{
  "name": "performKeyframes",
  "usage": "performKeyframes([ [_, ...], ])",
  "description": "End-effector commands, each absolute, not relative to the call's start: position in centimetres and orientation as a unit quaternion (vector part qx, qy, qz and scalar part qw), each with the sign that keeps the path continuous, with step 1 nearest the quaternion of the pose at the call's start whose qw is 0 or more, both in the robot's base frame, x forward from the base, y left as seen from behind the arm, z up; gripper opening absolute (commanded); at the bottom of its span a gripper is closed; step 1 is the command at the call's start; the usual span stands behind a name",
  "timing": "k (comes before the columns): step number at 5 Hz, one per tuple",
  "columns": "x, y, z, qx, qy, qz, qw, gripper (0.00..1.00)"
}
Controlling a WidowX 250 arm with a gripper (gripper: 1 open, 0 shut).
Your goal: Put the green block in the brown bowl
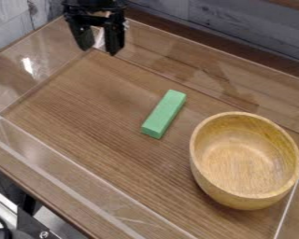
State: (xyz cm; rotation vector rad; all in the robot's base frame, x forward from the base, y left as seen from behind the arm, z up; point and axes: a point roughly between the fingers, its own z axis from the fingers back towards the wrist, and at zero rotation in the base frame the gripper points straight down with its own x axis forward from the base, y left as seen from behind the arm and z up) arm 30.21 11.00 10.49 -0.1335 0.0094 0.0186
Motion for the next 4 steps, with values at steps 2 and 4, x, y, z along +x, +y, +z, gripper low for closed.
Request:
performKeyframes([
  [2, 31.0, 8.6, 12.0, -0.054, -0.024, -0.041, 0.997, 1.00],
  [4, 31.1, 6.0, 11.0, -0.056, -0.026, -0.065, 0.996, 1.00],
])
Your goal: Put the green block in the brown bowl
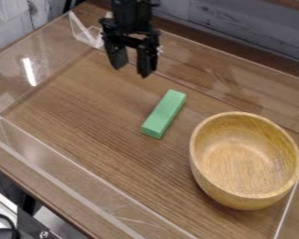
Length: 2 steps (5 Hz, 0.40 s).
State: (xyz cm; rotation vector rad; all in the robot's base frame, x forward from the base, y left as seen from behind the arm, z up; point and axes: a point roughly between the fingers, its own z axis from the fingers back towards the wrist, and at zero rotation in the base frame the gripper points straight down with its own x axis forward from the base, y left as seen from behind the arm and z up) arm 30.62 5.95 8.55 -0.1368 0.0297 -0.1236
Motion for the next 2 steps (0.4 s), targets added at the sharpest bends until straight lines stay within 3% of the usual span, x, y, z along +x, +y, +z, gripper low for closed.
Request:
performKeyframes([
  [1, 31.1, 4.6, 10.2, -0.053, -0.027, -0.074, 0.995, 1.00],
  [2, 31.0, 3.3, 9.7, -0.052, -0.030, -0.085, 0.995, 1.00],
])
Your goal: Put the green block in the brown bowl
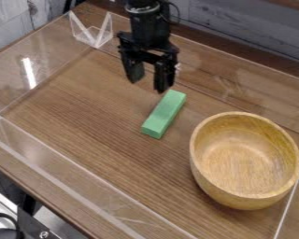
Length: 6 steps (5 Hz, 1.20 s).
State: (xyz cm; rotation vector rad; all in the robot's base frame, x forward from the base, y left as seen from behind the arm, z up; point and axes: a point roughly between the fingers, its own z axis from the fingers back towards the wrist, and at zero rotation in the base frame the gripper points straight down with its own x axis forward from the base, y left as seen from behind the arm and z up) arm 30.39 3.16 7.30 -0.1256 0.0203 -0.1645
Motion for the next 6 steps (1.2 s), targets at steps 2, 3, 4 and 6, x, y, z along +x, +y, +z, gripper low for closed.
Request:
performKeyframes([
  [2, 30.9, 1.9, 8.8, -0.053, -0.029, -0.101, 0.993, 1.00],
  [3, 31.0, 1.5, 8.5, -0.053, -0.027, -0.106, 0.993, 1.00],
  [4, 31.1, 1.3, 8.2, -0.052, -0.026, -0.109, 0.992, 1.00],
  [6, 31.4, 1.4, 7.7, -0.050, -0.024, -0.112, 0.992, 1.00],
])
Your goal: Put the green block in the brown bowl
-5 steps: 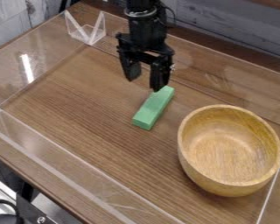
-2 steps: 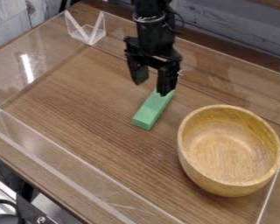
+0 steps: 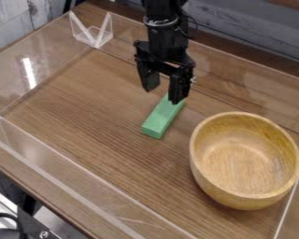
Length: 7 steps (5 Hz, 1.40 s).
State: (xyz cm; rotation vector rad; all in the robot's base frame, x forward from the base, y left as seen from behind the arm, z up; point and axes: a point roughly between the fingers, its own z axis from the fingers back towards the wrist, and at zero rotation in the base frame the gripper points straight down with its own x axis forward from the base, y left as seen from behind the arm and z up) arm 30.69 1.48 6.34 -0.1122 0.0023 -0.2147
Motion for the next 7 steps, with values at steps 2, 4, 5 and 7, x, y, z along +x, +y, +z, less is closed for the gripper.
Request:
performKeyframes([
  [2, 32.0, 1.8, 7.4, -0.048, -0.023, -0.112, 0.992, 1.00],
  [4, 32.2, 2.1, 6.2, -0.047, -0.022, -0.113, 0.992, 1.00],
  [5, 32.2, 2.0, 5.1, -0.048, -0.021, -0.117, 0.992, 1.00],
  [7, 32.2, 2.0, 3.3, -0.050, -0.020, -0.124, 0.991, 1.00],
])
